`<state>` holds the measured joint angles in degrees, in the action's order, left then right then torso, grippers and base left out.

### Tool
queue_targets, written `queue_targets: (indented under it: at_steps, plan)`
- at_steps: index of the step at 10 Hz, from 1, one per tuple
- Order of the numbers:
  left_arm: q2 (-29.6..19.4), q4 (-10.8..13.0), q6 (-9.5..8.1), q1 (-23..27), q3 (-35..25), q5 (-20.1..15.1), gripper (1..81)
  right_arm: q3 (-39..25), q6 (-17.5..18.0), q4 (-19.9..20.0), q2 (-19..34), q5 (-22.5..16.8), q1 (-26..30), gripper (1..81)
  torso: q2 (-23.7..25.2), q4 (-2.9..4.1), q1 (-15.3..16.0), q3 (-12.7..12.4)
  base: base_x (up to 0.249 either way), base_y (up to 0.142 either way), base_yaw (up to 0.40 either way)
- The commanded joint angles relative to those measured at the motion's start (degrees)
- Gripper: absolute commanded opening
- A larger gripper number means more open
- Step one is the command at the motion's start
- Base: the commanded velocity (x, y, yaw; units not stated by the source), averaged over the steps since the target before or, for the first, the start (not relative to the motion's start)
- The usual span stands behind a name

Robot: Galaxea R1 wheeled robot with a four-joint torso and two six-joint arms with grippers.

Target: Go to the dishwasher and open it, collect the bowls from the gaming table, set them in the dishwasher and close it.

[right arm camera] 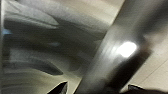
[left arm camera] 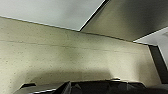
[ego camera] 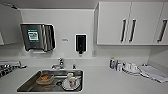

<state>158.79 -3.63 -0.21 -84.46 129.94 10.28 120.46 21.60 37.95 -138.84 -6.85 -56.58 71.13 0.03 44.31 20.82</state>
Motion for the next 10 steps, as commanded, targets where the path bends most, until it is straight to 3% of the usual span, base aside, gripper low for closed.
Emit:
queue_targets:
  at_steps: [1,5,10]
  plan:
    - [-0.32,0.47,0.03,4.17,-0.74,-2.01,81.1,2.23,-2.44,-4.73,7.06,-11.87,-6.32,81.1,0.0,0.0,0.0,0.0,0.0,0.0,0.0]
    - [-0.32,0.47,0.03,4.17,-0.74,-2.01,81.1,-4.71,-6.66,-4.64,9.08,-11.17,-6.49,81.1,0.0,0.05,0.02,0.0,0.0,0.0,0.0]
    - [0.12,0.56,0.12,4.17,-0.83,-1.93,81.1,-4.36,-7.98,-4.64,7.67,-11.17,-7.29,81.1,0.0,0.05,0.0,0.0,0.0,0.0,0.0]
